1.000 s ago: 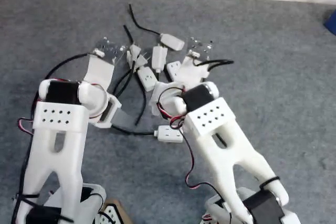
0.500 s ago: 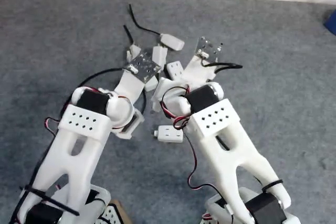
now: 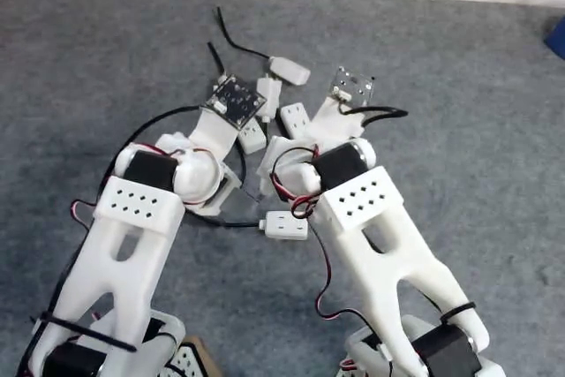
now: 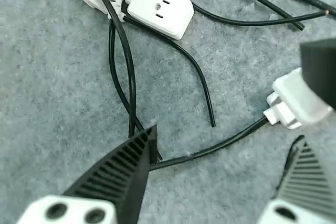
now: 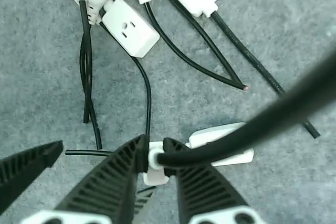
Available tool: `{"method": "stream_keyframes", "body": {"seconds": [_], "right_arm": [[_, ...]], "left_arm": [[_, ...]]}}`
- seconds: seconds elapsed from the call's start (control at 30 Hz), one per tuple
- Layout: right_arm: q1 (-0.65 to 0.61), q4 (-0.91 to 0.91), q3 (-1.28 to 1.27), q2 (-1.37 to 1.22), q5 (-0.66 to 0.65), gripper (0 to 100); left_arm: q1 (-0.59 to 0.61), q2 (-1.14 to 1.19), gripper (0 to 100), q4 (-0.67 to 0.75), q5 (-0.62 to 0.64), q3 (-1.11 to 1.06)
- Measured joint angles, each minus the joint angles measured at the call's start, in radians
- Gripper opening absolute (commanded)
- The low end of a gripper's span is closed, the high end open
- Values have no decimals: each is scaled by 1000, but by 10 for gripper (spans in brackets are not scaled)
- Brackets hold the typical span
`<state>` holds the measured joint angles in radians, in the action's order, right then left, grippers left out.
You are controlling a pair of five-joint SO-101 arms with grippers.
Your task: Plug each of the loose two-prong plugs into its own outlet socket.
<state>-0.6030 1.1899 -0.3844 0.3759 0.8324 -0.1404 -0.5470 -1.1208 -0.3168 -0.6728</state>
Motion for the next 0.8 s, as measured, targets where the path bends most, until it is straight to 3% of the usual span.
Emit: {"method": "stream_keyframes", "body": {"seconds": [0.37, 0.8], "right_arm": [[-25, 9, 0, 0, -6, 9], [-25, 153, 127, 0, -64, 9]], "left_arm": [[0, 0, 378, 54, 0, -34], [25, 0, 378, 58, 0, -34]]}}
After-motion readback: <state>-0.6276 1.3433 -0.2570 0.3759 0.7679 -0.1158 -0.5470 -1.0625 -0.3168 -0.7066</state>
